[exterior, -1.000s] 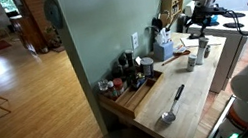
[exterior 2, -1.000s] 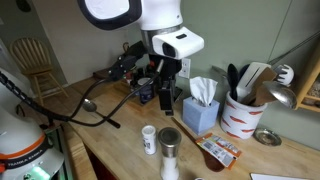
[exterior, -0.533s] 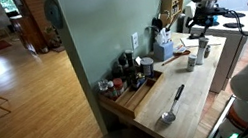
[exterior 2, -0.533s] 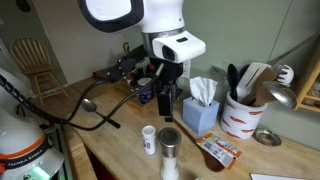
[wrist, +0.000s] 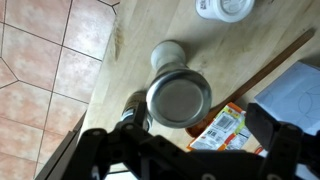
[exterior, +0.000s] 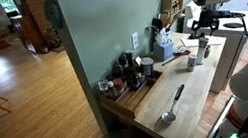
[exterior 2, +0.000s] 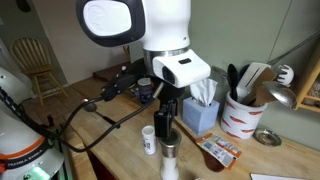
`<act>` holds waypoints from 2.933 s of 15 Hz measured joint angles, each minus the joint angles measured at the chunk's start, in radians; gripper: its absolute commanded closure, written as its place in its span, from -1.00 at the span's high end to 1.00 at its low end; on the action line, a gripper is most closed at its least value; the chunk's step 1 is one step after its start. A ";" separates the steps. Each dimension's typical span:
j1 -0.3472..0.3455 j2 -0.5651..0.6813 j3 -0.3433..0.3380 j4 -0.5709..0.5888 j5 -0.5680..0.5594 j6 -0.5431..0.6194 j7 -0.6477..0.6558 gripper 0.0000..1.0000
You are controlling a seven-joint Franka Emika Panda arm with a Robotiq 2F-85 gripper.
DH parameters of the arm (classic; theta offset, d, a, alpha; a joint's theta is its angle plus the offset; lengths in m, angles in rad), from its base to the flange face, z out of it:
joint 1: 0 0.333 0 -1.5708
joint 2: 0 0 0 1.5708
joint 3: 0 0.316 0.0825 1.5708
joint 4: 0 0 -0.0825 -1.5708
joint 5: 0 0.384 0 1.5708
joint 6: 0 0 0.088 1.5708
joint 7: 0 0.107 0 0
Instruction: Put the spice bottle onto the tray
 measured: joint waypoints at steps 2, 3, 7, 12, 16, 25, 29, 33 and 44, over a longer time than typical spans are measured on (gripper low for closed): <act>-0.003 0.013 -0.005 0.000 -0.001 0.000 0.001 1.00; -0.005 0.019 -0.005 0.000 -0.001 0.000 0.002 1.00; -0.006 0.043 -0.005 0.002 -0.002 0.002 0.022 1.00; -0.006 0.075 -0.005 0.008 -0.010 0.003 0.050 1.00; -0.006 0.100 -0.005 0.009 -0.010 0.018 0.056 1.00; -0.006 0.156 -0.007 0.039 -0.010 0.028 0.056 -0.14; -0.006 0.169 -0.009 0.046 -0.010 0.038 0.057 -0.27; -0.006 0.170 -0.009 0.047 -0.010 0.039 0.056 -0.27; -0.006 -0.086 -0.014 -0.048 -0.004 0.035 -0.172 -0.27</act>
